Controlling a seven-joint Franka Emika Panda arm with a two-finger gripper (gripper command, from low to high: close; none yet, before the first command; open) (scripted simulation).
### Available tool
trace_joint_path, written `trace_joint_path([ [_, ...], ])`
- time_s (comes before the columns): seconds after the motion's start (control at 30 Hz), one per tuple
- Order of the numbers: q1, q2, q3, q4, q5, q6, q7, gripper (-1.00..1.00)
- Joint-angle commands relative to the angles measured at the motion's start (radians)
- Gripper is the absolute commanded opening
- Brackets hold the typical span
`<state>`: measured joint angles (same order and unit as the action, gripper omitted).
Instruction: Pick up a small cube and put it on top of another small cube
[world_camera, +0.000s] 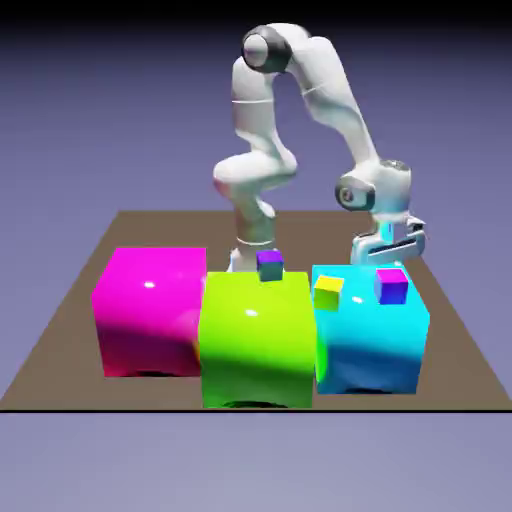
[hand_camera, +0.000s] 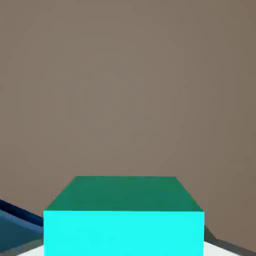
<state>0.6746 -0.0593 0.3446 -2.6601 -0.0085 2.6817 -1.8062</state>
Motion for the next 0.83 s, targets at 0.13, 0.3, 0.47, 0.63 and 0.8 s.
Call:
trace_joint_path([
  [0.13,-0.011,-0.006,-0.074,0.181,-0.021,-0.191,-0.071,-1.0],
  [0.3,-0.062,-0.028,-0.172,0.354,-0.018,-0.402,-0.193,-1.0],
  [0.47,-0.141,-0.06,-0.28,0.511,0.001,-0.615,-0.344,-1.0],
  [0.63,-0.158,-0.012,-0.292,0.438,0.006,-0.498,-0.364,-1.0],
  [0.8,-0.158,-0.01,-0.292,0.436,0.005,-0.494,-0.364,1.0],
])
